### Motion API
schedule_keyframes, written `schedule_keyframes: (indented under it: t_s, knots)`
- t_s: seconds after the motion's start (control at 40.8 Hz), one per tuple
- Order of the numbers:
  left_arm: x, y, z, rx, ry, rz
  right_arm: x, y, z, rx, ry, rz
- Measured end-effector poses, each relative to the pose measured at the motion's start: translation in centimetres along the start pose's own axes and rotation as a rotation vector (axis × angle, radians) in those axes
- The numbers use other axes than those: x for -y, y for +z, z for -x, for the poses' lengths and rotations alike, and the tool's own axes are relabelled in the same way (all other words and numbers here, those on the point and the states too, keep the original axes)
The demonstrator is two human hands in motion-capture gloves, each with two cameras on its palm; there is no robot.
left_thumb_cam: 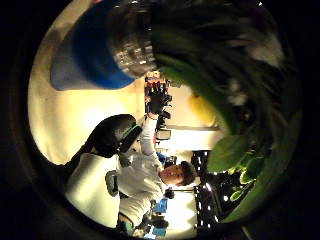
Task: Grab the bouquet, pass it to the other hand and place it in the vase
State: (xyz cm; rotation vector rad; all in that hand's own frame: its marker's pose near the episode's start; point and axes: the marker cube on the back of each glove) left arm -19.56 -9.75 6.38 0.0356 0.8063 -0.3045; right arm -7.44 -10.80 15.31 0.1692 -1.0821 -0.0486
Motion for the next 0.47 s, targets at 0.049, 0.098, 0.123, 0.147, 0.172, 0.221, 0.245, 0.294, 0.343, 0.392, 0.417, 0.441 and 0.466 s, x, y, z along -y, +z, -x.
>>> schedule_keyframes:
  t_s: [0.049,0.098,0.123,0.147,0.172,0.221,0.245,0.294,0.343,0.392,0.417,0.441,0.466]
  knots:
    - [-0.6,0.0,-0.4,0.004,0.046,0.016,-0.1,-0.1,-0.5,0.002,0.016,-0.001]
    - [-0.6,-0.4,-0.6,0.037,0.050,-0.014,0.0,-0.1,-1.0,-0.003,0.007,-0.015]
    - [-0.5,-0.7,-0.5,0.070,0.016,-0.041,0.2,-0.1,-1.5,-0.017,-0.011,-0.031]
    - [-0.3,-1.0,-0.2,0.115,-0.046,-0.074,0.6,-0.1,-2.2,-0.041,-0.029,-0.052]
    - [-0.1,-1.4,0.2,0.166,-0.117,-0.107,1.0,0.0,-3.0,-0.074,-0.043,-0.077]
    - [0.2,-1.9,0.3,0.207,-0.169,-0.131,1.7,0.3,-4.6,-0.143,-0.048,-0.117]
    - [0.1,-2.0,-0.2,0.174,-0.126,-0.109,1.8,0.6,-5.1,-0.166,-0.040,-0.124]
    - [-0.5,-1.9,-1.6,0.085,-0.008,-0.051,1.6,1.4,-5.6,-0.174,-0.013,-0.110]
    - [-1.2,-1.8,-2.2,0.070,0.040,-0.047,1.1,2.3,-5.7,-0.147,0.006,-0.080]
    - [-1.2,-1.8,-1.9,0.113,0.012,-0.084,0.9,3.2,-5.8,-0.116,0.015,-0.057]
    - [-1.1,-1.7,-1.7,0.131,-0.009,-0.099,0.8,3.6,-5.9,-0.102,0.022,-0.047]
    - [-1.1,-1.7,-1.6,0.140,-0.020,-0.104,0.8,3.9,-6.0,-0.089,0.026,-0.037]
    - [-1.2,-1.6,-1.5,0.142,-0.021,-0.103,0.7,4.1,-6.0,-0.078,0.025,-0.029]
